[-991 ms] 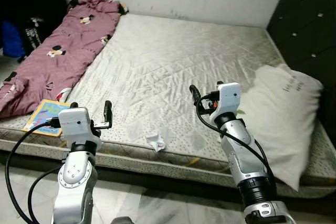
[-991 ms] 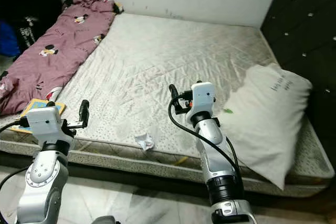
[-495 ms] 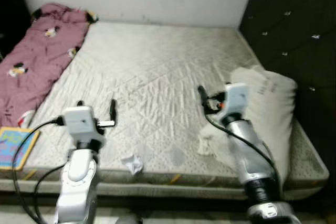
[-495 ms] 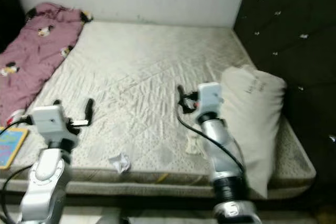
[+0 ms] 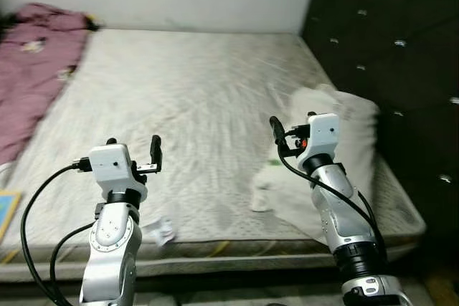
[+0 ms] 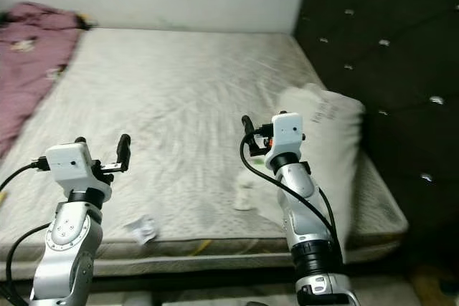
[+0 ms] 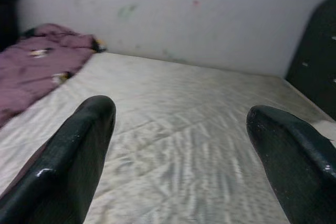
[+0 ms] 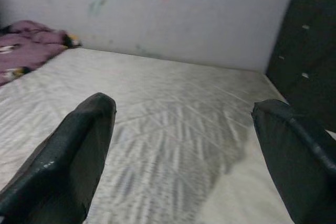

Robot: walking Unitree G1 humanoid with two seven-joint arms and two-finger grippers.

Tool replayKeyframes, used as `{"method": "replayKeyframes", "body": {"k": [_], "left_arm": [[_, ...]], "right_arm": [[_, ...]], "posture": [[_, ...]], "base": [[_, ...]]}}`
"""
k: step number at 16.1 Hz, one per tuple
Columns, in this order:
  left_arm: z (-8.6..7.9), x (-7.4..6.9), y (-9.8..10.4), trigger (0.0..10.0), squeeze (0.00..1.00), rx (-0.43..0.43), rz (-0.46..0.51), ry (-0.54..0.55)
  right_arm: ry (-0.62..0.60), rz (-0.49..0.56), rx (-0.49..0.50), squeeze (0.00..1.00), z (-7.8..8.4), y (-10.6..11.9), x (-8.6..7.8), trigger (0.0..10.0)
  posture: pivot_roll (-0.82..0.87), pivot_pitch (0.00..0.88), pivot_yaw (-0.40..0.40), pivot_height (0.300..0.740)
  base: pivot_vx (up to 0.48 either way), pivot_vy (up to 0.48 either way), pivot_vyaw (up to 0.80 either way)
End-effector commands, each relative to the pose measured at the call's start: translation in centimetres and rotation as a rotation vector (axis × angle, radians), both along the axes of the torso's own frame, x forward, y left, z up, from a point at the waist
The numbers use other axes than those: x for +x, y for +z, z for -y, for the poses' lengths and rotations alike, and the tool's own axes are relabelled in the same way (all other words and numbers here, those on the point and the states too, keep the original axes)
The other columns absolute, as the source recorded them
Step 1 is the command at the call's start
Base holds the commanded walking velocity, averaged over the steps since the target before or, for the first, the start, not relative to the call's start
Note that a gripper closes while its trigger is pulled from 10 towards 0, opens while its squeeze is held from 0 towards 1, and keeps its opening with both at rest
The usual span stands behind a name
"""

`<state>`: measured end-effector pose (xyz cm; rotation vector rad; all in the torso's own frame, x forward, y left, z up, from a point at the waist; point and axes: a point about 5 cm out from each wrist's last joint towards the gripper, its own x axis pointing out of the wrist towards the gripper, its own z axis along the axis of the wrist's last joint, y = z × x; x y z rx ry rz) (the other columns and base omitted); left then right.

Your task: Clean up the room

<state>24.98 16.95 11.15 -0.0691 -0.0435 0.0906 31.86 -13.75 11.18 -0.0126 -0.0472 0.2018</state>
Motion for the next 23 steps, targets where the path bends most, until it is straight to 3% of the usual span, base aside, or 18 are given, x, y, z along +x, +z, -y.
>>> {"method": "replayKeyframes", "body": {"k": [1,12,16,19,23], "left_arm": [[-0.5,-0.1,-0.2,10.0,0.00,-0.002,-0.011,0.009],[-0.6,-0.1,-0.1,10.0,0.00,-0.044,0.001,0.026],[-0.9,0.0,0.3,10.0,0.00,-0.046,0.004,0.058],[-0.7,0.1,0.4,10.0,0.00,-0.041,0.004,0.037],[-1.4,-0.6,-0.4,10.0,0.00,-0.048,-0.037,0.050]], "right_arm": [[0.030,0.026,-0.002,0.00,-0.8,0.7,0.2,10.0],[0.057,0.019,-0.008,0.00,-1.3,0.6,0.4,10.0],[0.056,0.028,-0.026,0.00,-1.4,0.7,0.3,10.0],[0.044,0.034,-0.019,0.00,-1.7,0.8,0.7,10.0],[0.002,-0.004,0.008,0.00,-1.2,-0.4,-0.3,10.0]], "posture": [[0.07,0.000,-0.074,0.740],[0.07,0.000,-0.069,0.740],[0.07,0.000,-0.059,0.740],[0.08,0.000,-0.053,0.740],[0.08,0.000,-0.046,0.740]], "base": [[0.000,0.480,0.00],[0.000,0.480,0.00],[0.000,0.000,0.00],[0.000,0.000,0.79],[0.000,0.000,0.14]]}}
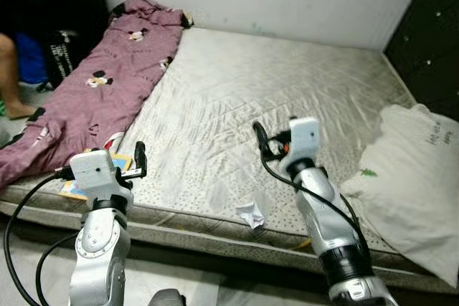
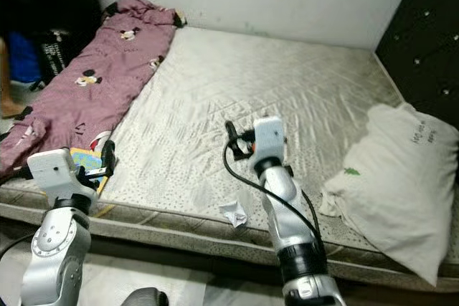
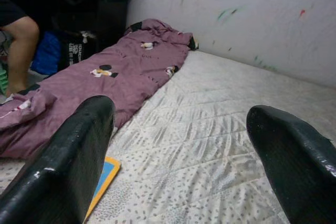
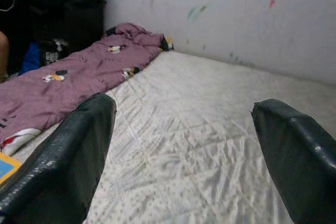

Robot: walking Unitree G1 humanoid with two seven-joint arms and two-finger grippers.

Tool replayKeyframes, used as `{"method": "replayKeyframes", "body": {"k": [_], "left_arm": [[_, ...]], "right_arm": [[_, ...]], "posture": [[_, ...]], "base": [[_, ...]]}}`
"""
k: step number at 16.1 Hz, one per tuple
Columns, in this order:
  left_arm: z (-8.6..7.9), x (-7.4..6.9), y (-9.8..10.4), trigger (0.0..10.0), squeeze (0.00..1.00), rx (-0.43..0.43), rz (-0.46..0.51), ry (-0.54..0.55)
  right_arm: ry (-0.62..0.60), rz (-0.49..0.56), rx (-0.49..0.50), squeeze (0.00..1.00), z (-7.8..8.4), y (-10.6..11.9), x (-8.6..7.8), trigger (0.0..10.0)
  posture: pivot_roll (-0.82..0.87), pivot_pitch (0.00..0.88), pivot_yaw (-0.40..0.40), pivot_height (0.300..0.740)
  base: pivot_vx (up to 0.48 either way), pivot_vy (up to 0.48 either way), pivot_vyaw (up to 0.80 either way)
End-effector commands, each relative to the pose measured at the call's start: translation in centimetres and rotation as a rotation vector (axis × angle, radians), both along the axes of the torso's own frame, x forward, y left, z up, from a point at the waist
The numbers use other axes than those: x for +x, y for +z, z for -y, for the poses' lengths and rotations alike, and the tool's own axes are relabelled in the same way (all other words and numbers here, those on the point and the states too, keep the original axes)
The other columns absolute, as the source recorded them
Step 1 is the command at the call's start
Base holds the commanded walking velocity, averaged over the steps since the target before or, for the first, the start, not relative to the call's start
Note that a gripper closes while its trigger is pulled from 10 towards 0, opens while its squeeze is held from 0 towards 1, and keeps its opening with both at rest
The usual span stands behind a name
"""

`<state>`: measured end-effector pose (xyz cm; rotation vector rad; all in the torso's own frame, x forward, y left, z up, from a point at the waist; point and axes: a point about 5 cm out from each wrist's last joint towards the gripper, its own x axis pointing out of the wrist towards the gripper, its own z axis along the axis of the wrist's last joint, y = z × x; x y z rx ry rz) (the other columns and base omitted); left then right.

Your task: Clean up the room

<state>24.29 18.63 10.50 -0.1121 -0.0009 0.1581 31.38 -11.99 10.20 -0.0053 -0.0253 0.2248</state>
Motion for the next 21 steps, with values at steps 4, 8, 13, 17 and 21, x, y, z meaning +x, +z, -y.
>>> {"method": "replayKeyframes", "body": {"k": [4,8,13,17,21], "left_arm": [[0.6,0.2,0.4,10.0,0.00,-0.006,0.001,-0.031],[1.3,0.0,0.1,10.0,0.00,-0.049,-0.013,-0.034],[1.7,0.1,-0.2,10.0,0.00,-0.085,-0.022,-0.031],[1.8,0.0,-0.2,10.0,0.00,-0.088,-0.026,-0.035],[1.6,0.0,0.0,10.0,0.00,-0.096,-0.029,-0.033]], "right_arm": [[-0.042,0.013,0.010,0.00,0.9,0.9,-0.1,10.0],[-0.055,0.006,-0.021,0.00,2.0,0.9,-0.7,10.0],[-0.047,0.002,-0.048,0.00,2.4,1.0,-0.8,10.0],[-0.038,-0.003,-0.046,0.00,2.3,1.1,-1.0,10.0],[-0.024,-0.016,-0.020,0.00,2.2,1.1,-1.3,10.0]], "posture": [[0.06,0.023,-0.052,0.740],[0.04,0.034,-0.076,0.740],[0.02,0.031,-0.086,0.740],[0.02,0.042,-0.089,0.740],[0.02,0.068,-0.085,0.740]], "base": [[0.000,0.000,0.00],[0.000,0.000,0.00],[0.000,0.000,0.00],[0.000,0.000,0.00],[0.000,0.000,0.00]]}}
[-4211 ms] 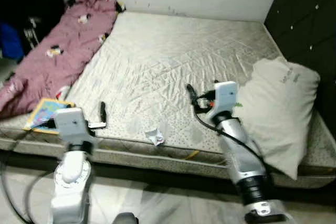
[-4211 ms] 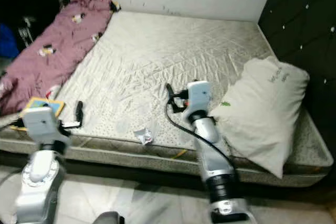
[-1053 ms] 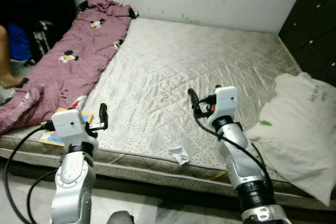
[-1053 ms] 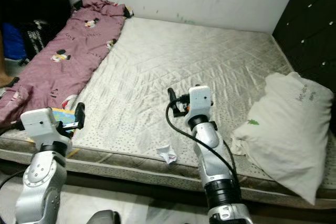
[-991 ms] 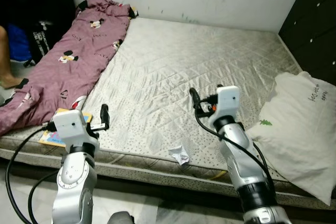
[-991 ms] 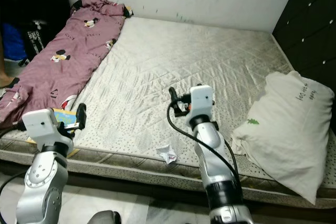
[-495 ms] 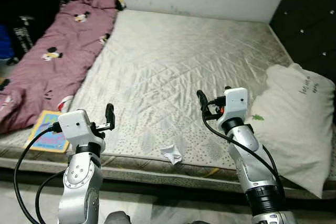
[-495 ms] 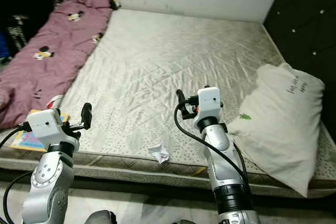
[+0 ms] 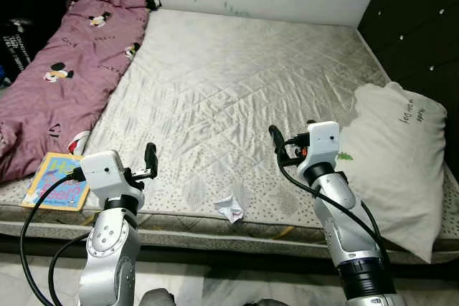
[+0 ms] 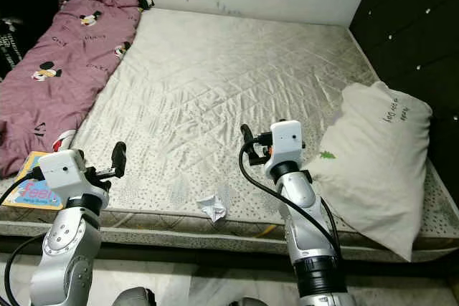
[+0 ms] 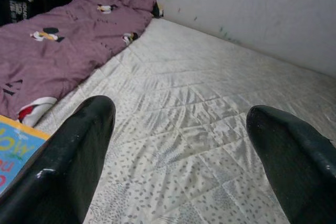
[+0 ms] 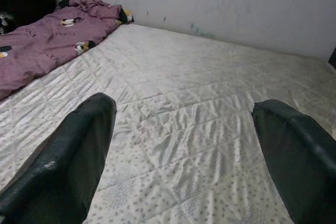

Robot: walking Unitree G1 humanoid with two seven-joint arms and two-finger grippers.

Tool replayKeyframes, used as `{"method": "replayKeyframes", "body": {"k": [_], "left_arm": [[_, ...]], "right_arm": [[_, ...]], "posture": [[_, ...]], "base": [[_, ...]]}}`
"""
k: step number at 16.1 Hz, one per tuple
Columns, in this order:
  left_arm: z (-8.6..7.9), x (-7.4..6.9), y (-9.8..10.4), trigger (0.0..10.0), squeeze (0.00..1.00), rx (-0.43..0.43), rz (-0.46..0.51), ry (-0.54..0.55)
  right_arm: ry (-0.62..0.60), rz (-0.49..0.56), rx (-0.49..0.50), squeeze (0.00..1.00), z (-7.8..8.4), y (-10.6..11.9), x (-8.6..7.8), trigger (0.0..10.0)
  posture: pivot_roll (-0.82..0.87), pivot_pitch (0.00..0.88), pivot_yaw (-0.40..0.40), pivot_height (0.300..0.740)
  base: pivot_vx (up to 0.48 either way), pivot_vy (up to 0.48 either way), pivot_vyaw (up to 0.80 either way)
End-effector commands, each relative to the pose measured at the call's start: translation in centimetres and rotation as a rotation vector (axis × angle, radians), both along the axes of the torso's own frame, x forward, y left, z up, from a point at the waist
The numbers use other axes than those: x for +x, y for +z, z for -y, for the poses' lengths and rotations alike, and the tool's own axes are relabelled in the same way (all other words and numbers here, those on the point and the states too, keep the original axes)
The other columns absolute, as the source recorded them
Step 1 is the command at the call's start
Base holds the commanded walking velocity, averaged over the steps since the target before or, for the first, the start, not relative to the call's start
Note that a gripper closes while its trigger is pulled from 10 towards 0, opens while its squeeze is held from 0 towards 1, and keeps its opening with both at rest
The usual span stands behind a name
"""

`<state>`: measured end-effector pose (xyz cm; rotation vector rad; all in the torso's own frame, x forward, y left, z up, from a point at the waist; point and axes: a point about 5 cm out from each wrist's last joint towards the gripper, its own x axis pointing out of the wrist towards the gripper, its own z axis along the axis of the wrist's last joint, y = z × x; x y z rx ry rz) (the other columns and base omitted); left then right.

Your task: Clean up the room

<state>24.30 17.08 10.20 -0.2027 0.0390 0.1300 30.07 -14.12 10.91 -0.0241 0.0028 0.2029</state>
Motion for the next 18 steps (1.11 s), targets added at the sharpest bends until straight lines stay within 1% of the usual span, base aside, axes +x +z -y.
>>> {"method": "replayKeyframes", "body": {"k": [1,4,7,11,16,18], "left_arm": [[0.02,-0.03,0.23,10.0,0.00,-0.008,-0.001,0.001],[-0.08,0.01,0.28,10.0,0.00,-0.013,-0.003,0.007],[-0.16,0.08,0.36,10.0,0.00,-0.014,-0.002,0.012],[-0.19,0.20,0.39,10.0,0.00,-0.017,-0.002,0.016],[-0.21,0.18,0.41,10.0,0.00,-0.016,-0.001,0.017],[-0.66,0.17,0.32,10.0,0.00,-0.046,-0.005,0.053]], "right_arm": [[0.002,0.007,0.006,0.00,0.01,0.42,-0.07,10.0],[0.007,0.002,0.012,0.00,-0.09,0.47,-0.07,10.0],[0.016,-0.002,0.016,0.00,-0.20,0.53,0.00,10.0],[0.024,0.000,0.018,0.00,-0.30,0.64,0.04,10.0],[0.027,0.001,0.018,0.00,-0.31,0.66,0.03,10.0],[0.047,-0.007,0.008,0.00,-0.58,0.62,0.21,10.0]], "posture": [[0.02,0.072,-0.085,0.736],[0.02,0.076,-0.084,0.698],[0.02,0.078,-0.085,0.648],[0.02,0.076,-0.088,0.593],[0.02,0.076,-0.088,0.583],[0.02,0.073,-0.094,0.583]], "base": [[0.000,0.000,0.00],[0.000,0.000,0.00],[0.000,0.000,0.00],[0.000,0.000,0.00],[0.000,0.000,0.00],[0.000,0.000,0.00]]}}
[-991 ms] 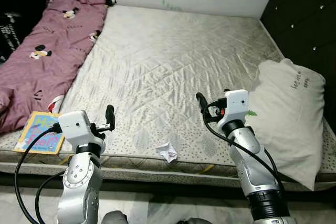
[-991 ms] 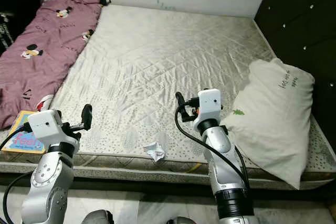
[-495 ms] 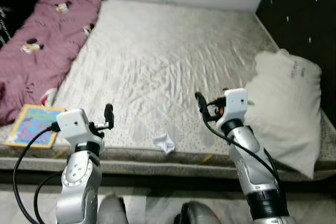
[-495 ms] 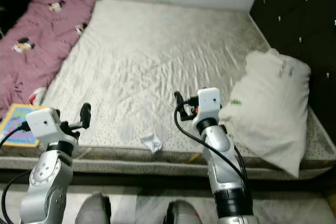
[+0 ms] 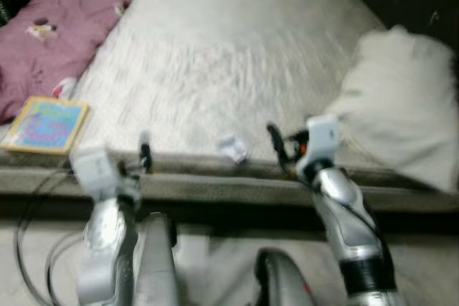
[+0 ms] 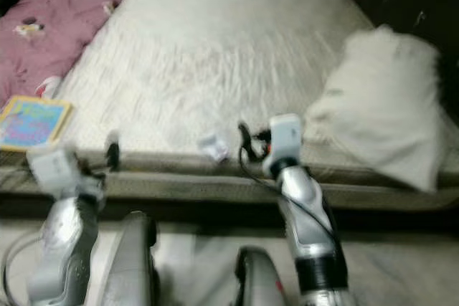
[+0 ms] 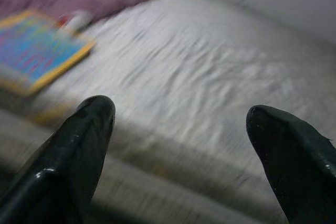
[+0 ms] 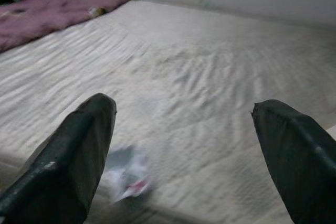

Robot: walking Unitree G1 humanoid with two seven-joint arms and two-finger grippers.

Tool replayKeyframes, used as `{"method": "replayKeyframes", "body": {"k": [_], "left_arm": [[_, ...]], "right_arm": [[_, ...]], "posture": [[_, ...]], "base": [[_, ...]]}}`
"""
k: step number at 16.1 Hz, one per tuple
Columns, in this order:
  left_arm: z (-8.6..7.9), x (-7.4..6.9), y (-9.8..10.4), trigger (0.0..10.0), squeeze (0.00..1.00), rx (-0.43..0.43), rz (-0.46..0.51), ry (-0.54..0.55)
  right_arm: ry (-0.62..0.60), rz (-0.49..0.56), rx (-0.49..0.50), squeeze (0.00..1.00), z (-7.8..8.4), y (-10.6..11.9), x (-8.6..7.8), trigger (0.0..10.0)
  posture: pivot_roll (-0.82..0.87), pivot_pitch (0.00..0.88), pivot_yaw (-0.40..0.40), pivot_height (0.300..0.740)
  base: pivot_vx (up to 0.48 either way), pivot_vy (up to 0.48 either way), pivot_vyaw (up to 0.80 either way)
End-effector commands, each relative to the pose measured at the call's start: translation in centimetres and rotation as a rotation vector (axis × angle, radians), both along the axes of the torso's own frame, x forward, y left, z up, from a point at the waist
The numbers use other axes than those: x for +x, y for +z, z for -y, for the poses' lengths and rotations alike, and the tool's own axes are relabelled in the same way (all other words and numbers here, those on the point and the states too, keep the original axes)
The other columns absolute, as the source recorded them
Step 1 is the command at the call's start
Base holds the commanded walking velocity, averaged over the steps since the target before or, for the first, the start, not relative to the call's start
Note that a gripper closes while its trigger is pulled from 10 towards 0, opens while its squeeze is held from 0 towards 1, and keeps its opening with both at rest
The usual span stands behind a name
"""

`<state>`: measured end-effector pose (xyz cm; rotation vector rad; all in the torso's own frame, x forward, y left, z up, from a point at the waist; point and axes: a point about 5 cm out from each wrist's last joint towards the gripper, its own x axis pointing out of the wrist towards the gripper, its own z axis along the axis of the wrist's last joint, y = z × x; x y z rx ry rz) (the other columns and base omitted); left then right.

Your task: Clean up the room

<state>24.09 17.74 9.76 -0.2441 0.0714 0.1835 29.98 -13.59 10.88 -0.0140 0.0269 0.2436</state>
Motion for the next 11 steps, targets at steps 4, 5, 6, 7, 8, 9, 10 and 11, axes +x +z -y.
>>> {"method": "replayKeyframes", "body": {"k": [4,5,6,7,8,9,10,11], "left_arm": [[-0.33,0.26,0.58,10.0,0.00,-0.010,0.016,0.024],[-0.36,0.25,0.55,10.0,0.00,-0.010,0.014,0.026],[-0.41,0.30,0.55,10.0,0.00,-0.011,0.012,0.027],[-0.43,0.33,0.57,10.0,0.00,-0.011,0.012,0.026],[-0.44,0.34,0.60,10.0,0.00,-0.011,0.013,0.026],[-0.45,0.33,0.60,10.0,0.00,-0.012,0.013,0.027],[-0.46,0.34,0.62,10.0,0.00,-0.013,0.013,0.027],[-0.48,0.34,0.66,10.0,0.00,-0.013,0.013,0.026]], "right_arm": [[0.026,0.014,0.000,0.00,-0.40,0.57,0.29,10.0],[0.029,0.014,0.000,0.00,-0.43,0.56,0.29,10.0],[0.033,0.012,0.001,0.00,-0.48,0.55,0.31,10.0],[0.035,0.011,0.002,0.00,-0.52,0.56,0.33,10.0],[0.037,0.011,0.002,0.00,-0.57,0.59,0.38,10.0],[0.040,0.012,0.002,0.00,-0.59,0.60,0.38,10.0],[0.041,0.009,0.000,0.00,-0.63,0.58,0.39,10.0],[0.041,0.007,0.009,0.00,-0.65,0.59,0.38,10.0]], "posture": [[0.03,0.071,-0.094,0.565],[0.03,0.071,-0.094,0.555],[0.03,0.071,-0.093,0.540],[0.03,0.074,-0.093,0.525],[0.03,0.078,-0.093,0.510],[0.03,0.078,-0.093,0.501],[0.03,0.080,-0.092,0.501],[0.03,0.085,-0.092,0.501]], "base": [[0.000,0.000,0.00],[0.000,0.000,0.00],[0.000,0.000,0.00],[0.000,0.000,0.00],[0.000,0.000,0.00],[0.000,0.000,0.00],[0.000,0.000,0.00],[0.000,0.000,0.00]]}}
